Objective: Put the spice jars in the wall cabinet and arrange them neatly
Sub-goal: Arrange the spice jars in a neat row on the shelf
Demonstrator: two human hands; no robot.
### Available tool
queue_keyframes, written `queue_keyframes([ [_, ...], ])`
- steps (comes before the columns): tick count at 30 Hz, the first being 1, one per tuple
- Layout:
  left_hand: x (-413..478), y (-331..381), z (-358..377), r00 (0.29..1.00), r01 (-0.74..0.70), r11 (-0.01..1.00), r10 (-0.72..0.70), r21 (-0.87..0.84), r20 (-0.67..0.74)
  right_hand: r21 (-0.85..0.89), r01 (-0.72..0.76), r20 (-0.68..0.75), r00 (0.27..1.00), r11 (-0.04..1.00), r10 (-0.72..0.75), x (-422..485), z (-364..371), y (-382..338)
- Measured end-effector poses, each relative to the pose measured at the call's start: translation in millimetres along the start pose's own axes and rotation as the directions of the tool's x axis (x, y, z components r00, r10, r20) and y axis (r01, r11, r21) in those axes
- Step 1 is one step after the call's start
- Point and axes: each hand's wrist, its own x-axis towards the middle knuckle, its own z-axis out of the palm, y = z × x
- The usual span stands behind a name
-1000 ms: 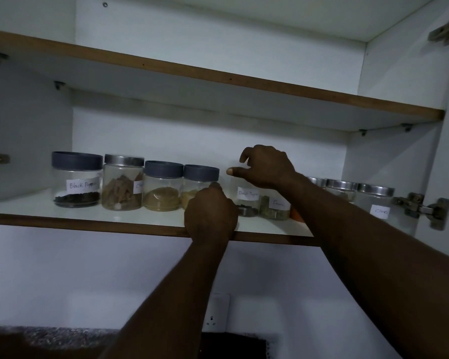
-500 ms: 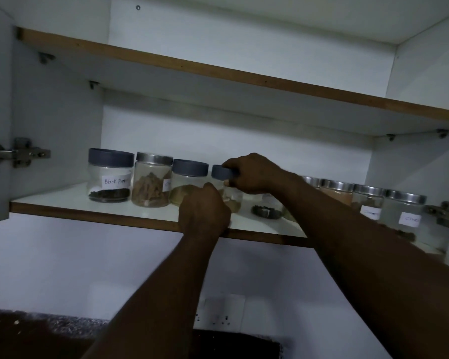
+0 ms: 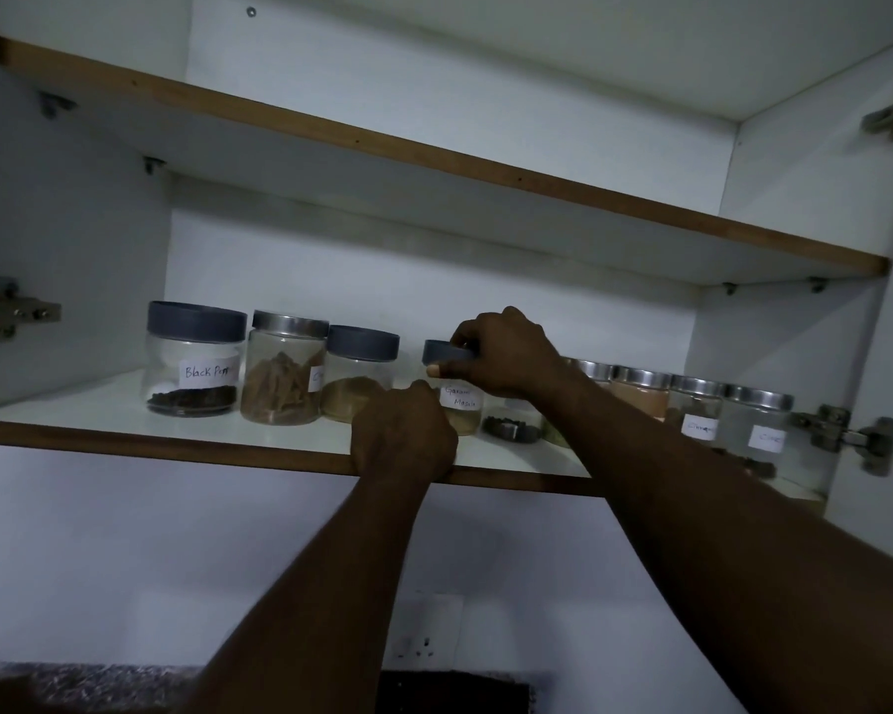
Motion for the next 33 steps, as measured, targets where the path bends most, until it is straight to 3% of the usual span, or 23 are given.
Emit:
queue_keyframes([
  [14, 10, 1, 6, 0.997, -0.029, 0.999, 0.028, 0.017, 0.067, -0.047, -0.134, -0.041, 0.99, 0.99, 0.132, 0, 0, -17],
  [23, 3, -1, 3, 1.0, -0.018, 0.999, 0.017, -0.047, -0.019, -0.067, -0.062, 0.009, 0.998, 0.996, 0.063, 0, -5, -12],
  [30, 1, -5, -3, 0.998, -0.036, 0.995, 0.04, -0.098, 0.04, 0.113, -0.038, -0.237, 0.969, 0.993, 0.064, -10, -11, -13],
  [33, 1, -8, -7, 0.995, -0.049, 0.991, 0.059, -0.123, 0.078, 0.1, -0.041, -0.207, 0.976, 0.994, 0.061, -9, -12, -11],
])
